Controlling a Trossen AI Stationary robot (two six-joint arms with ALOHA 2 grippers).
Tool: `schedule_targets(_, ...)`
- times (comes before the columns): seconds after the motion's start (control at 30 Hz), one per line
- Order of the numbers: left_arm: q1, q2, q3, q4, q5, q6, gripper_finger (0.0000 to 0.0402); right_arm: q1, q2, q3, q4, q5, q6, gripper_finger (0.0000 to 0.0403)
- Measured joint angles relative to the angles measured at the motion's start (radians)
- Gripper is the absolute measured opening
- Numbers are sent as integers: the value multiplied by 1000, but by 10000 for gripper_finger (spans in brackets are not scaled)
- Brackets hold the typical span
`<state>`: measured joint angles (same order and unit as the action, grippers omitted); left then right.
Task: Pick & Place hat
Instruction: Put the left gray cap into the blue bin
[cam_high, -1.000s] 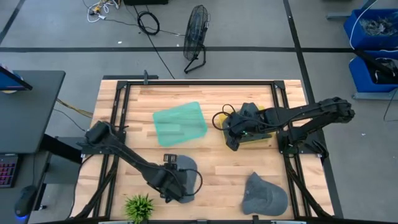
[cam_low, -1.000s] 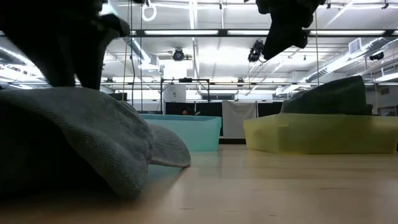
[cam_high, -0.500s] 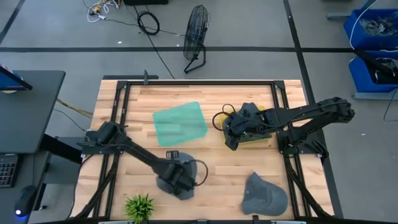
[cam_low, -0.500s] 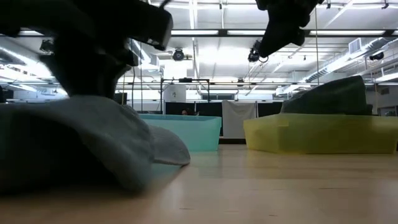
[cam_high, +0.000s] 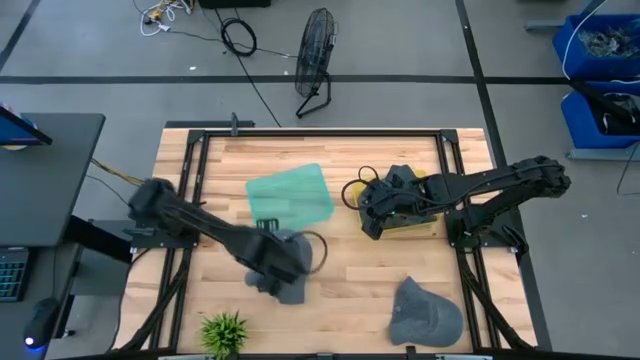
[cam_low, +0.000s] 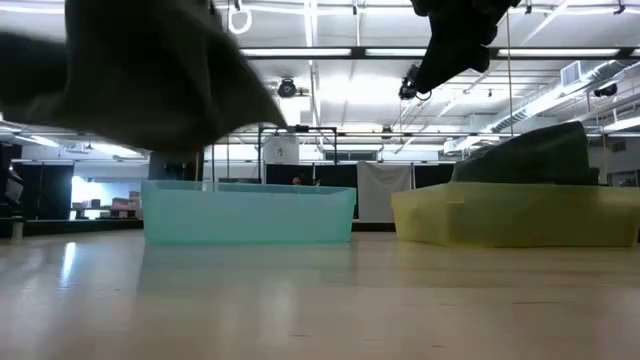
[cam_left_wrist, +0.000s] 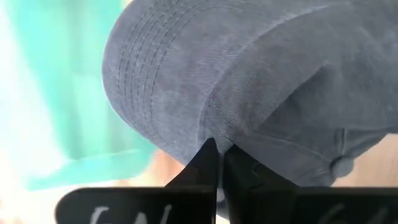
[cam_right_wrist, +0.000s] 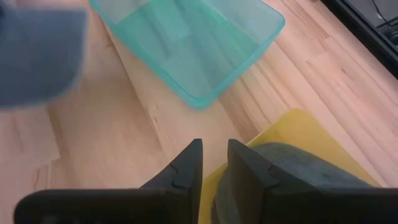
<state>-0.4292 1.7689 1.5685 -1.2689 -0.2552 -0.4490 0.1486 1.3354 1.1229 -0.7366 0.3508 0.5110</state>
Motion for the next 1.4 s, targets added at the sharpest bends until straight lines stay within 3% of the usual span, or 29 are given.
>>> schedule_targets(0.1,12,-115,5,2,-99,163,7,0,0,0,-2,0,0,82)
schedule_targets(0.27,89,-228,5,-4,-278,699,8,0,0,0,-5,0,-31,81)
schedule_targets(0.4,227,-237,-6,-6,-266,1028,11,0,0,0,-4,20,-30,81)
schedule_targets(0.6,431,-181,-7,118,-260,1226,5,-1,0,0,-4,54,-31,81)
schedule_targets(0.67,471,-162,-7,185,-212,1323,6,-1,0,0,-5,54,-31,81)
schedule_targets(0.77,511,-120,-7,199,-101,1368,7,-1,0,0,-9,53,-20,81)
schedule_targets(0.93,531,-57,-13,142,-44,1328,4,-1,0,0,-28,53,-15,81)
schedule_targets(1.13,547,-68,-209,276,-45,1325,4,-1,0,0,-27,54,-15,81)
schedule_targets(1.27,568,-92,-350,430,-117,1373,6,-1,0,0,-26,53,-15,81)
schedule_targets(1.4,582,-114,-383,517,-125,1445,8,-1,0,0,-26,53,-5,81)
